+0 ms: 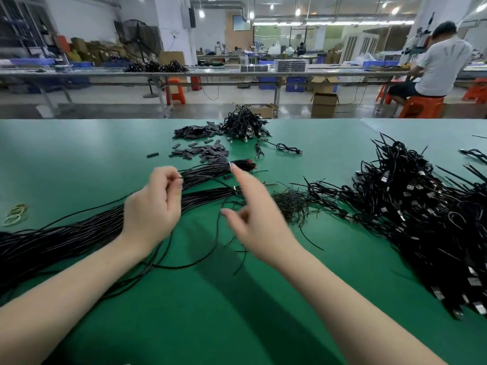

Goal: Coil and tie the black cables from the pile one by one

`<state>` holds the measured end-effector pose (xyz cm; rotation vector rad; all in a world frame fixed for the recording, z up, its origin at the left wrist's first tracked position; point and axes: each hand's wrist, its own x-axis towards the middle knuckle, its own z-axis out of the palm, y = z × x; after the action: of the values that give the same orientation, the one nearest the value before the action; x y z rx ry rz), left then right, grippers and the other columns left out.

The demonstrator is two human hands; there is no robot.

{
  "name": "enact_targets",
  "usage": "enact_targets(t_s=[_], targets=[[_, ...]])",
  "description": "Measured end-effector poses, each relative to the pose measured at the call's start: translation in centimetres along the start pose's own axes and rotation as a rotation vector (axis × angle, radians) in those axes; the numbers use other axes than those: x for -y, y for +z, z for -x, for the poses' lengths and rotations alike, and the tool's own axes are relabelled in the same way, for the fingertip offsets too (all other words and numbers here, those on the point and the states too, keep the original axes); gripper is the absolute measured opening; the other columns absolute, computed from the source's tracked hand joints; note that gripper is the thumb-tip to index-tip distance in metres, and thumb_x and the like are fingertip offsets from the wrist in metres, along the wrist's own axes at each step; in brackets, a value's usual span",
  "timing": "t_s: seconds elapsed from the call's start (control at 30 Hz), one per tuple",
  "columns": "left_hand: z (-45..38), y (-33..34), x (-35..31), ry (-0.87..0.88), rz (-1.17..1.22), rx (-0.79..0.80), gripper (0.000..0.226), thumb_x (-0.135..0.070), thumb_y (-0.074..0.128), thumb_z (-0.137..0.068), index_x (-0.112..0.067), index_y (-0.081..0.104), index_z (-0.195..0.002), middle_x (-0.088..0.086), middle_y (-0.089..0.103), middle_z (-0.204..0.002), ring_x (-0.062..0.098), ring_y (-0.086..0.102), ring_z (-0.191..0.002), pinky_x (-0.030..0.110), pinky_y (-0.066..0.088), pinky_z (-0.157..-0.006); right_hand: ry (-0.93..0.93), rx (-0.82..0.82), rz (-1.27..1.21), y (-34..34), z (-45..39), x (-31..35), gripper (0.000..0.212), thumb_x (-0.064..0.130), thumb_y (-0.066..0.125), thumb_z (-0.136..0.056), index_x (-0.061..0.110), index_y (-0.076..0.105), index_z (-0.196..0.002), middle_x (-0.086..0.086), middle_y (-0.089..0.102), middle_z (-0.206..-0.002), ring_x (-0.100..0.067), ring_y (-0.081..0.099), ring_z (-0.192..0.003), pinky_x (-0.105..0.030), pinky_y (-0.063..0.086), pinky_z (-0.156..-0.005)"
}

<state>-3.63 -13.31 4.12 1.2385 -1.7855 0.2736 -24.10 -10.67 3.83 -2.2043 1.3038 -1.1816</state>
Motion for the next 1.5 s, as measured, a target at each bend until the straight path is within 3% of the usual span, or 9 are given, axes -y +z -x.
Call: enact_targets(t_s=[0.17,0.3,0.53,0.67,0.87,1.07,1.2,1.37,1.5], targets=[[2.6,-1.4,0.7,0.058,-0.003,0.068,0.020,-0.035,0.042,-0.095,-0.021,0.048,-0.107,-0.009,0.061,-0.070,0.018,0.054,-0.050,0.030,0.043,-0.047,-0.035,0.174,0.124,1.3,-5.7,4.6,0.025,0.016,0.054,-0.096,0.017,0.068,-0.117,-0.005,0.064,-0.119,-0.021,0.059,-0.107,-0.038,0.046,-0.098],[3.8,-3.3,5.4,-0.090,0.073,0.343,0.022,-0.053,0.032,-0.098,-0.041,0.050,-0.095,0.001,0.057,-0.058,0.016,0.050,-0.047,0.039,0.044,-0.051,0.017,-0.107,0.113,-4.6,-8.3,4.1,0.021,0.015,0.052,-0.098,0.015,0.070,-0.108,0.002,0.062,-0.099,-0.002,0.051,-0.068,-0.004,0.043,-0.064],[4.0,-6.6,8.6,-0.267,0.244,0.632,0.045,-0.075,0.041,-0.085,-0.039,0.068,-0.091,-0.007,0.063,-0.064,0.003,0.056,-0.056,0.026,0.045,-0.060,0.254,-0.499,0.509,-19.1,-3.7,-0.8,0.024,0.013,0.050,-0.093,0.014,0.073,-0.099,-0.004,0.059,-0.073,-0.009,0.046,-0.051,-0.021,0.031,-0.044],[1.7,-5.5,7.0,-0.410,0.366,0.529,0.015,-0.042,0.060,-0.086,-0.054,0.070,-0.089,-0.004,0.070,-0.071,0.003,0.062,-0.061,0.026,0.049,-0.069,0.508,-0.167,0.964,-20.9,6.2,-5.8,0.019,0.019,0.059,-0.084,0.030,0.059,-0.069,0.007,0.048,-0.058,-0.022,0.052,-0.053,-0.035,0.052,-0.058],[-3.1,0.5,-0.9,-0.190,0.446,0.516,0.027,-0.025,0.065,-0.091,-0.051,0.071,-0.092,-0.026,0.067,-0.088,-0.002,0.061,-0.080,0.022,0.045,-0.076,0.879,0.627,1.099,-14.7,13.6,-6.3,0.041,0.064,0.049,-0.086,0.026,0.039,-0.095,0.005,0.041,-0.091,-0.020,0.058,-0.094,-0.032,0.047,-0.076],[-4.6,6.3,-8.7,-0.265,0.801,0.548,0.025,-0.025,0.080,-0.078,-0.036,0.070,-0.099,-0.013,0.073,-0.080,-0.002,0.064,-0.070,0.012,0.047,-0.063,0.718,0.368,0.569,-12.3,5.6,-3.0,0.099,0.073,0.057,-0.076,0.021,0.021,-0.152,-0.001,0.042,-0.148,-0.020,0.058,-0.116,-0.031,0.046,-0.098],[-4.5,8.2,-10.7,-0.566,1.102,0.477,0.039,-0.022,0.083,-0.075,-0.028,0.066,-0.110,-0.002,0.074,-0.081,0.007,0.064,-0.067,0.016,0.046,-0.052,0.458,0.073,-0.250,-9.7,1.7,-2.6,0.023,0.037,0.051,-0.098,0.026,0.070,-0.104,0.009,0.074,-0.089,0.001,0.063,-0.075,-0.025,0.049,-0.075],[-4.2,8.8,-10.5,-0.714,1.156,0.337,0.045,-0.027,0.085,-0.070,-0.030,0.066,-0.111,-0.003,0.074,-0.082,0.004,0.062,-0.065,0.017,0.046,-0.051,0.760,-0.074,-1.196,-9.2,0.4,-2.6,0.038,0.034,0.039,-0.100,0.016,0.071,-0.091,-0.004,0.061,-0.057,-0.016,0.056,-0.046,-0.023,0.050,-0.046],[-4.4,8.8,-10.3,-0.843,1.297,0.273,0.066,-0.035,0.087,-0.049,-0.028,0.066,-0.110,-0.012,0.070,-0.073,0.003,0.060,-0.060,0.020,0.047,-0.053,0.747,-0.039,-1.159,-9.7,0.3,-3.2,0.037,0.050,0.057,-0.086,0.016,0.071,-0.087,0.006,0.042,-0.049,-0.008,0.034,-0.036,-0.019,0.033,-0.036]])
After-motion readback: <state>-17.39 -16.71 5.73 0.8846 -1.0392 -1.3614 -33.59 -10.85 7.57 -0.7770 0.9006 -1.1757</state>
